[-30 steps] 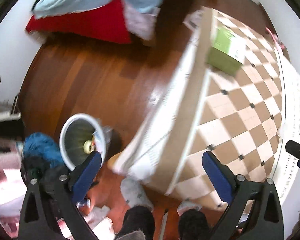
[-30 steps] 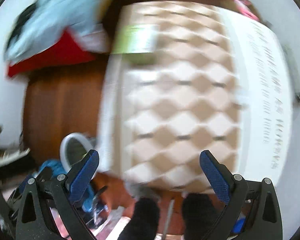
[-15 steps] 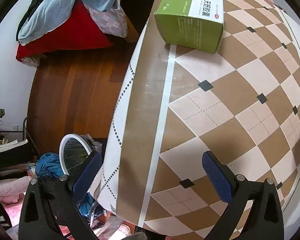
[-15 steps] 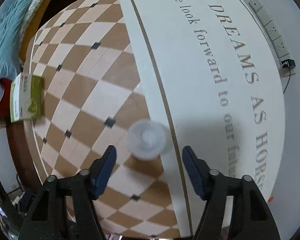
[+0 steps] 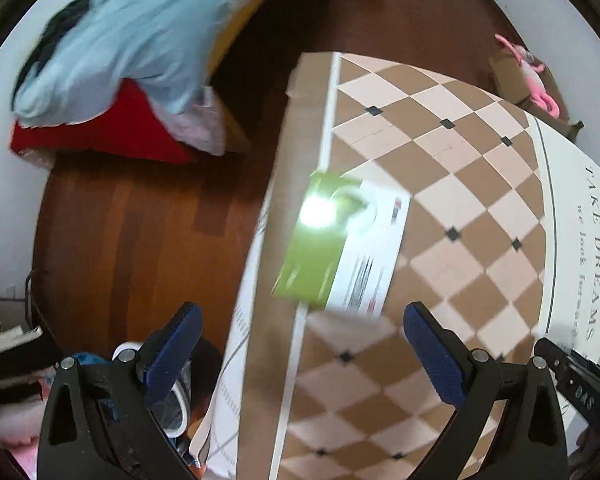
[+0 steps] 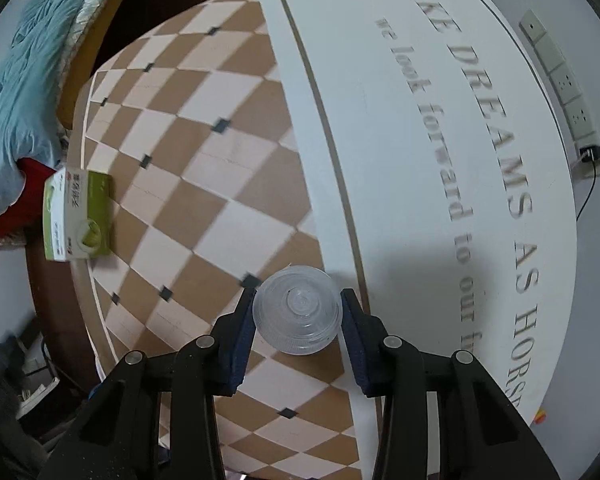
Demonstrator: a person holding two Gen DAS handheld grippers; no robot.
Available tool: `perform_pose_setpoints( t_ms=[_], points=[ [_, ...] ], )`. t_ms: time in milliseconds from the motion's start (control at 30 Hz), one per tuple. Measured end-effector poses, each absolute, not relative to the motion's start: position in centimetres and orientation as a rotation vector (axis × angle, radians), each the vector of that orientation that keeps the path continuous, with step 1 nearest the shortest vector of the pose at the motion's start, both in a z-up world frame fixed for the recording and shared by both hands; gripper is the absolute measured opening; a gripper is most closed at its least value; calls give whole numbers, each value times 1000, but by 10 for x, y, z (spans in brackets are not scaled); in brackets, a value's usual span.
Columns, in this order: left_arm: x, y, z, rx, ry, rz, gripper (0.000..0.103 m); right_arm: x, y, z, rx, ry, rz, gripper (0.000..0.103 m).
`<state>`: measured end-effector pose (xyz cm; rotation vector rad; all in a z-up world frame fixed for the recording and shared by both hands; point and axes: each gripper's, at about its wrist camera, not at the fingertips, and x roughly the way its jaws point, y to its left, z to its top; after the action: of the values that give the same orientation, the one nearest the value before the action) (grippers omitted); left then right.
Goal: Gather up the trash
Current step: 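Grasp the green medicine box with the left tool while the right tool grasps the clear cup, then carry the green box and clear cup over the trash bin with both tools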
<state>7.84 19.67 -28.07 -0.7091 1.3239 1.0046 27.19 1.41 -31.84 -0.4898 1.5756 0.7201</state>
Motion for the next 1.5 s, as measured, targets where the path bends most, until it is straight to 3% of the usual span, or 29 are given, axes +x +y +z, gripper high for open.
perform_pose_setpoints(
  t_ms=[467,533,633,1033,1500],
  points=[
    [113,220,-331,-684,1428,843,101,303,63,-327,-576,1537,756,43],
    [110,220,-328,-693,1410,843,72,299,67,-332,-591,1536,761,43],
    [105,220,-320,-713,1368,852,72,292,66,-336,-608,1535,769,43],
    [63,181,-234,-640,1204,955,71,263,75,-305,-638,1400,779,43],
    [-143,172,-123,-743,987,1208,71,138,96,-197,-664,1291,1040,43]
  ],
)
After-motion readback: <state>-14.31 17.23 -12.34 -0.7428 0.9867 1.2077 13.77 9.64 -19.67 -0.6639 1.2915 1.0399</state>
